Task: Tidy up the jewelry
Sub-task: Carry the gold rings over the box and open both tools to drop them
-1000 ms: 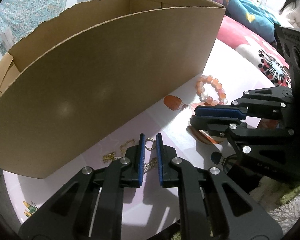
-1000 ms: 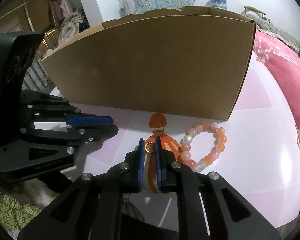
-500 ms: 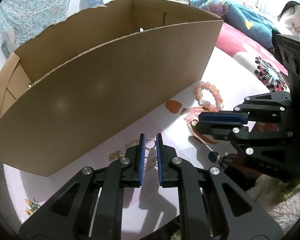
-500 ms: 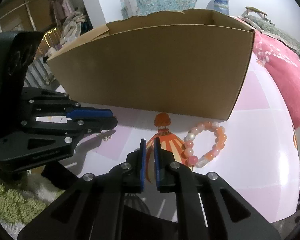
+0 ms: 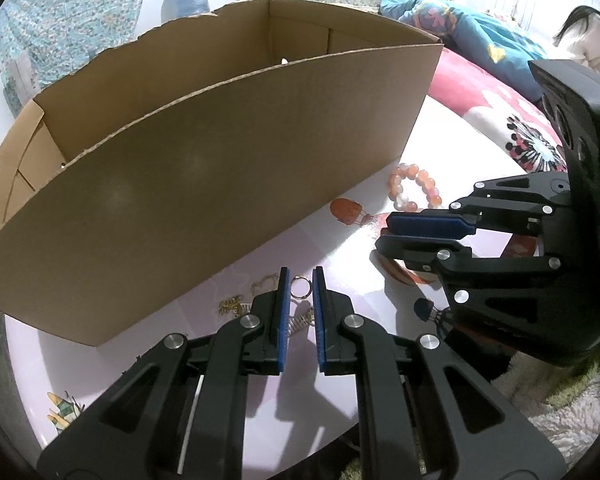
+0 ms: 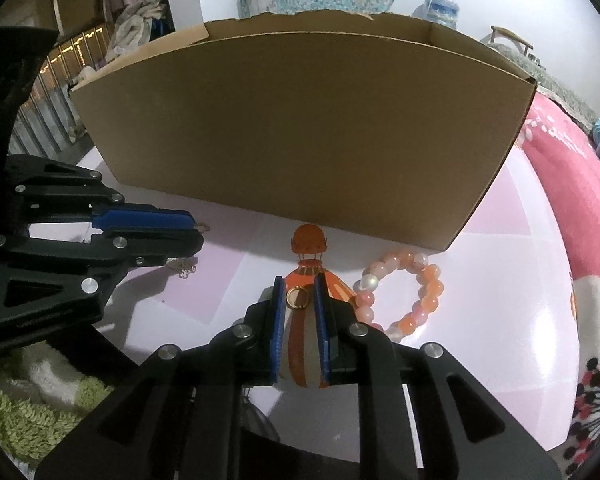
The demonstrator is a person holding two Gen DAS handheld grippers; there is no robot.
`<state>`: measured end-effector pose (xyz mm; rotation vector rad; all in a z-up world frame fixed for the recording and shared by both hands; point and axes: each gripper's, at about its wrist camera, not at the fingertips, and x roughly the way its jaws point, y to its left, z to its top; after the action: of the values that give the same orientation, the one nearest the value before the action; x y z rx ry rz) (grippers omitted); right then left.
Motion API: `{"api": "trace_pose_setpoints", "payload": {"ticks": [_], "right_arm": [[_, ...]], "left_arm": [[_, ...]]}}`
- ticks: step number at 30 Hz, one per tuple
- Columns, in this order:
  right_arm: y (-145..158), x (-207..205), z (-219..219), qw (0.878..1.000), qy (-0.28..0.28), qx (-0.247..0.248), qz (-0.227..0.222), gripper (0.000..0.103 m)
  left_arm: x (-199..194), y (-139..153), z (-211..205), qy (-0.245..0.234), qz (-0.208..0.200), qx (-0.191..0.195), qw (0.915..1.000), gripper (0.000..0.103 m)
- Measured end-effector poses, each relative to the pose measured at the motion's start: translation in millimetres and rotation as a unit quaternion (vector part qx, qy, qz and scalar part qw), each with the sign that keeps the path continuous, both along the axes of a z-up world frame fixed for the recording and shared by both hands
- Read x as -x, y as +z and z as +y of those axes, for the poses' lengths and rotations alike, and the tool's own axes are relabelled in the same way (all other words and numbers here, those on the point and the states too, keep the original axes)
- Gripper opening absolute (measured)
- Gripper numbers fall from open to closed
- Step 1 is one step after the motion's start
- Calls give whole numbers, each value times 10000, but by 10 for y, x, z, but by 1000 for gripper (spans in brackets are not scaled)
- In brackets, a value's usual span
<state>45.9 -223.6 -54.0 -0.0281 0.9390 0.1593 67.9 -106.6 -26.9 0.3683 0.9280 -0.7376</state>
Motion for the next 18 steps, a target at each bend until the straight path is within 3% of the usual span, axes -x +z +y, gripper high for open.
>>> {"api": "trace_pose_setpoints", "payload": {"ticks": [5,18], "right_arm": [[28,-34,-32,9999,-13,-65,153,12],[72,87,-117,9997,-69,-235,19,11]], "left_arm": [[7,16,18,12,-20,35,10000,10],[26,138,101,22,-141,197,9997,10]]}}
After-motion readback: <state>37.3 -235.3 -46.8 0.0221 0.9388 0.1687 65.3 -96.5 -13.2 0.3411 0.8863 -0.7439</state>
